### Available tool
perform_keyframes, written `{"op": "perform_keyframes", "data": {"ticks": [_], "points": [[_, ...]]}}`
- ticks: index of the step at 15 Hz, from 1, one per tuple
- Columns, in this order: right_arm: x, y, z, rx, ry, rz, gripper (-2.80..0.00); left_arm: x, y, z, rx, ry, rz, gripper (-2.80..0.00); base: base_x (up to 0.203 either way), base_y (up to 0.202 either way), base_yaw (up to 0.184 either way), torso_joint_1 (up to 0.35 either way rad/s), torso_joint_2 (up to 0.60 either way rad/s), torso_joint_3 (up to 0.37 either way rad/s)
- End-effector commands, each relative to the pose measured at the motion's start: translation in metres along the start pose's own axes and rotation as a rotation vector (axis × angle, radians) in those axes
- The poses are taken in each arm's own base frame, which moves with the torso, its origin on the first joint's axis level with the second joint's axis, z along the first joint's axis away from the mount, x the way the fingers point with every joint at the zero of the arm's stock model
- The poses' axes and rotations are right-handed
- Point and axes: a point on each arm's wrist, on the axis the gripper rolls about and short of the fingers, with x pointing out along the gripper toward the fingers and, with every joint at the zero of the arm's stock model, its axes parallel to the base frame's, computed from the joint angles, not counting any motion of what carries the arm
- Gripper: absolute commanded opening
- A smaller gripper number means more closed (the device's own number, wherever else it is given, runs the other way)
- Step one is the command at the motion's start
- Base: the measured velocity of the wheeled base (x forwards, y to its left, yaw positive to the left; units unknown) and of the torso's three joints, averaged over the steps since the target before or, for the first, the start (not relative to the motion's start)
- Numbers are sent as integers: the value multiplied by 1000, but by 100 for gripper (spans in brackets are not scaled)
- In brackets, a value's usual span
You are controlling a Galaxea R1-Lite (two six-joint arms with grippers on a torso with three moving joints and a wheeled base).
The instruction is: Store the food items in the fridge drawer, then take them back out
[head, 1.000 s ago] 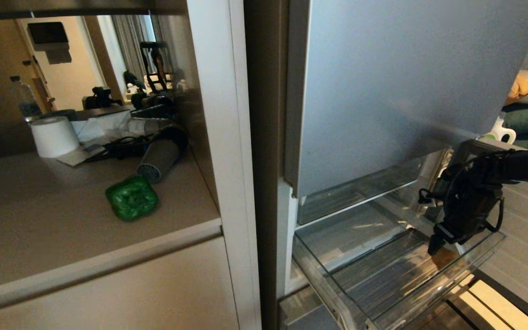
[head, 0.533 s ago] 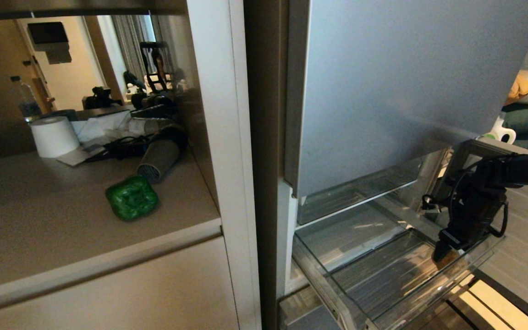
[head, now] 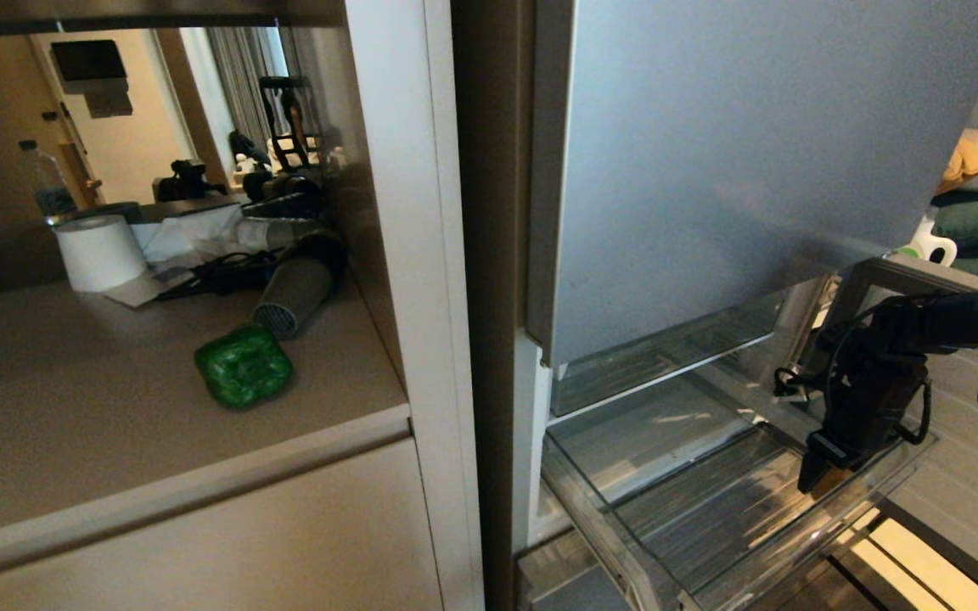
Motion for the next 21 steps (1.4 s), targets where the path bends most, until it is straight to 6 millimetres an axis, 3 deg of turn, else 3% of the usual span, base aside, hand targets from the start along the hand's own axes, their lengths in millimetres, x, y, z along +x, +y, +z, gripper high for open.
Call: {"op": "perform_keyframes", "data": {"ticks": [1, 11, 15, 21], "points": [[1, -1, 1, -7, 1, -1, 0, 1, 0, -3, 0, 11, 0, -280, 0, 0, 0, 0, 0, 0], [4, -1, 1, -6, 14, -6, 0, 1, 0, -3, 0, 11, 0, -280, 0, 0, 0, 0, 0, 0], [4, -5, 4, -7, 36, -136, 0, 1, 0, -3, 0, 11, 0, -280, 0, 0, 0, 0, 0, 0], [0, 8, 11, -41, 54, -181, 0, 1, 0, -3, 0, 11, 0, -280, 0, 0, 0, 0, 0, 0]]}}
